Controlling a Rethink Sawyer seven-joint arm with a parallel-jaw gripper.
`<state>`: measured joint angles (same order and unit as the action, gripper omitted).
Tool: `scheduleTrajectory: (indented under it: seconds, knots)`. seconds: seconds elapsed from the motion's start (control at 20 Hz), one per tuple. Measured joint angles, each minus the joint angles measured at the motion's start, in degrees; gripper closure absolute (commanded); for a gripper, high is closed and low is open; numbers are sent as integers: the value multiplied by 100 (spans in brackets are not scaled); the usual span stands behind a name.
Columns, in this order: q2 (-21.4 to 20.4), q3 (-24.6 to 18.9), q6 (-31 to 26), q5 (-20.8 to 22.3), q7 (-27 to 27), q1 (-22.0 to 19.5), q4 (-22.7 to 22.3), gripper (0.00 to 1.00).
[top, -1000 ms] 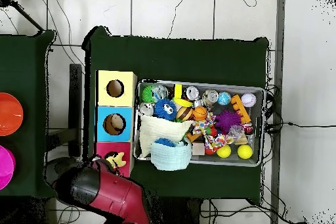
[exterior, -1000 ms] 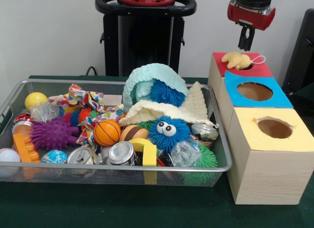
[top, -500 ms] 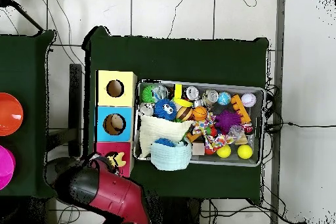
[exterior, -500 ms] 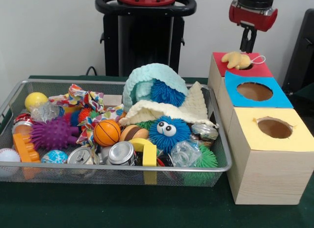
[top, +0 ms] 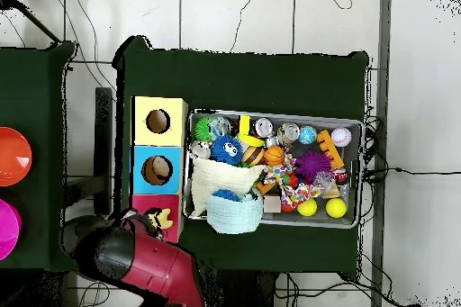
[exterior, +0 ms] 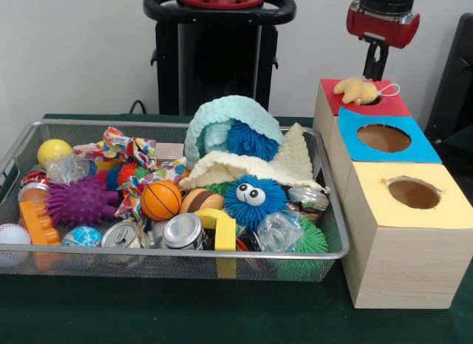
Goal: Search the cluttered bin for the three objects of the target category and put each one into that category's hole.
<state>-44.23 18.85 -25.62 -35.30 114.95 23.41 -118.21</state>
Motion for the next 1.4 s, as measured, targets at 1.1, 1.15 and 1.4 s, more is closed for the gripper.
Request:
scheduleTrajectory:
  seconds: [1.1,1.15,1.4]
  knots:
    - [2,-287,406,-7,0,-47,-326,100]
    - [2,-289,406,-6,0,-49,-326,100]
    - [2,-309,431,-6,0,-82,-326,100]
